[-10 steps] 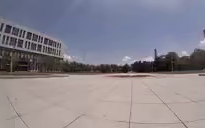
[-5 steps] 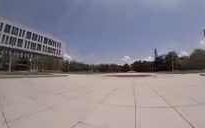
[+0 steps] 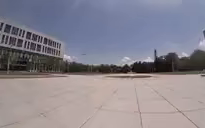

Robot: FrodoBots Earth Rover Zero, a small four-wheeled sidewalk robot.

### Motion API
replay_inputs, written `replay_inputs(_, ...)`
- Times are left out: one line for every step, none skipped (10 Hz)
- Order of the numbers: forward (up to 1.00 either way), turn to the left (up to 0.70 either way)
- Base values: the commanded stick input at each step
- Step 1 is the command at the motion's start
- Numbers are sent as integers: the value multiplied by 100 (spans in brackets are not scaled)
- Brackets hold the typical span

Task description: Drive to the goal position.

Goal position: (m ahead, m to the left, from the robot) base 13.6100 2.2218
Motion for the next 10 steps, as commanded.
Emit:
replay_inputs(50, 1)
replay_inputs(50, 1)
replay_inputs(50, 1)
replay_inputs(50, 1)
replay_inputs(50, 1)
replay_inputs(50, 1)
replay_inputs(50, 1)
replay_inputs(50, 1)
replay_inputs(50, 1)
replay_inputs(50, 1)
